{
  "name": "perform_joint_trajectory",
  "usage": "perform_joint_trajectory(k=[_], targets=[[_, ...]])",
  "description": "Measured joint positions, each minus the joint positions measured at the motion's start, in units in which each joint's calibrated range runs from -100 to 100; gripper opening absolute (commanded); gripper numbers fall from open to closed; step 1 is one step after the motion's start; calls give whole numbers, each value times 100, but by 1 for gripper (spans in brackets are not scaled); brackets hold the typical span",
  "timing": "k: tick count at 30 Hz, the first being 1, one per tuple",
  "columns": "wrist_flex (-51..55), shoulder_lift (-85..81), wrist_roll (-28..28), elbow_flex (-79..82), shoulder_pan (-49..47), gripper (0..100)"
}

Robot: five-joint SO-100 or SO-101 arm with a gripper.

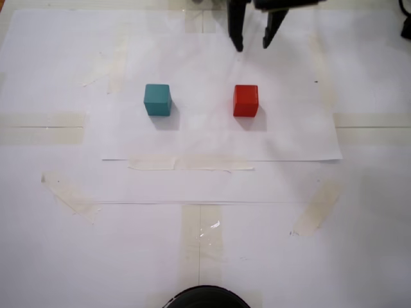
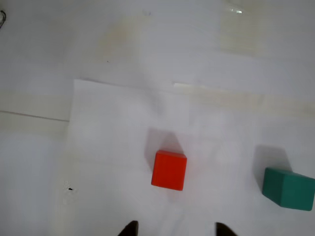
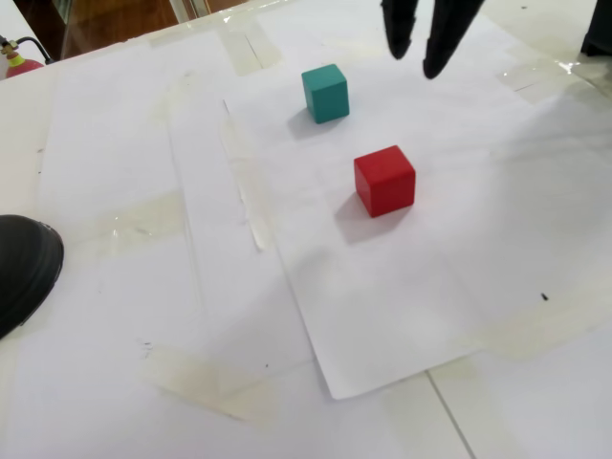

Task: Put the red cube on the top of the blue cube.

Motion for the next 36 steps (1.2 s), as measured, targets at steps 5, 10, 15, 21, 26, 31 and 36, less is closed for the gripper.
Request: perform_joint_trajectory(k=[5, 10, 15, 21, 26, 31, 36], targets=[[-179, 61, -88, -9, -124, 37], [-626, 260, -147, 127, -270, 39], [-1415, 451, -181, 868, -365, 39], [-2188, 616, -205, 1771, -351, 38], [-2611, 859, -205, 2070, -300, 37], [-2814, 1067, -186, 2079, -300, 36], [-2847, 1249, -186, 2079, -300, 34]])
